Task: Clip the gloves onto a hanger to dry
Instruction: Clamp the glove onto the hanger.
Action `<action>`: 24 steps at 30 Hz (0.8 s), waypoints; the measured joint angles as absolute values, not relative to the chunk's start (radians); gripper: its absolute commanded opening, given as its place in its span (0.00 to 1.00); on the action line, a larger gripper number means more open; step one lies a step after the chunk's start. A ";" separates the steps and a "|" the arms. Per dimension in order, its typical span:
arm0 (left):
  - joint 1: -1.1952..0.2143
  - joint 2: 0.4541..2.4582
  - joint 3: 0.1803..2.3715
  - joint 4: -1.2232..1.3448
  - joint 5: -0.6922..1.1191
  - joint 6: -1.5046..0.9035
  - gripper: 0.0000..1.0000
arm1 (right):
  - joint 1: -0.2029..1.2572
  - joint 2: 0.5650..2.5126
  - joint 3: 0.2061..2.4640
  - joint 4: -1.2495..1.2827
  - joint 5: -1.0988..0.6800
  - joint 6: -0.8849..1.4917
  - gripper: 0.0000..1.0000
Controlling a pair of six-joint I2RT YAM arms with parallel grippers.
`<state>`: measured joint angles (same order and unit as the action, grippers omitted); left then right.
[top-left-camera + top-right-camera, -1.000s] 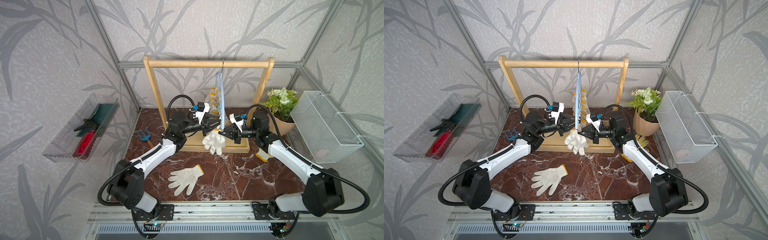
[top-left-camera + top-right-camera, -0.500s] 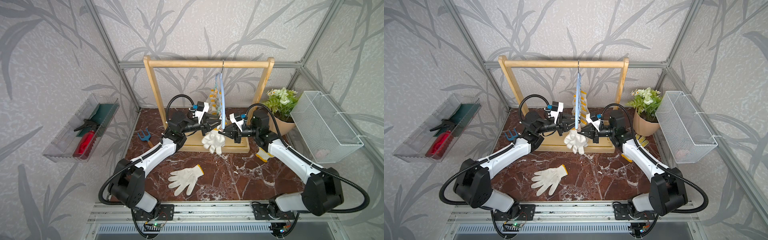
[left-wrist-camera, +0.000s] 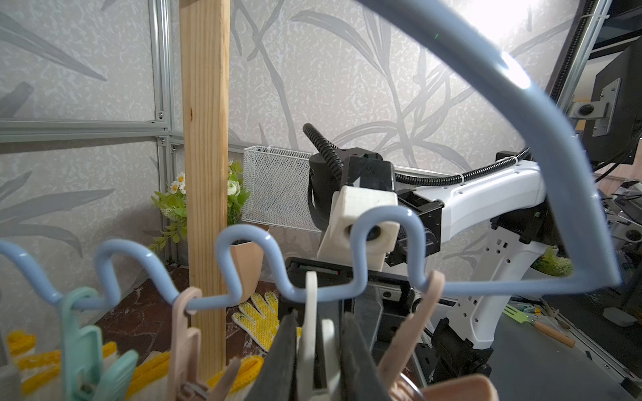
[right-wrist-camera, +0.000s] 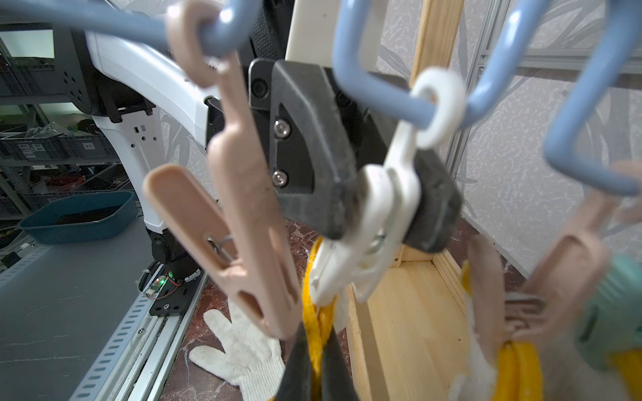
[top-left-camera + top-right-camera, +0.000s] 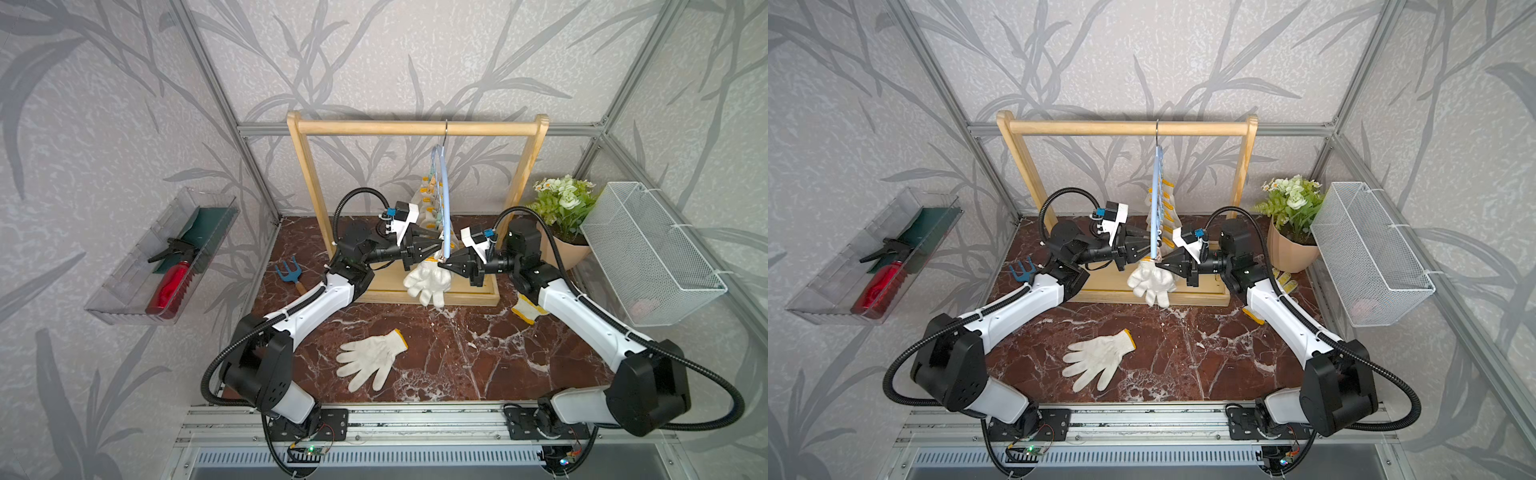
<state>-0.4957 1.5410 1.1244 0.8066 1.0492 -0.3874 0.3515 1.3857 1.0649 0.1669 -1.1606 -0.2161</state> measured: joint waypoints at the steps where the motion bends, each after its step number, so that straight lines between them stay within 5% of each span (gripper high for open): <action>1: -0.496 1.541 1.124 0.809 1.050 -0.389 0.00 | 0.352 1.386 1.065 0.167 -1.160 -0.218 0.00; 24: -0.495 1.542 1.124 0.829 1.069 -0.415 0.00 | 0.335 1.375 1.065 0.223 -1.134 -0.191 0.00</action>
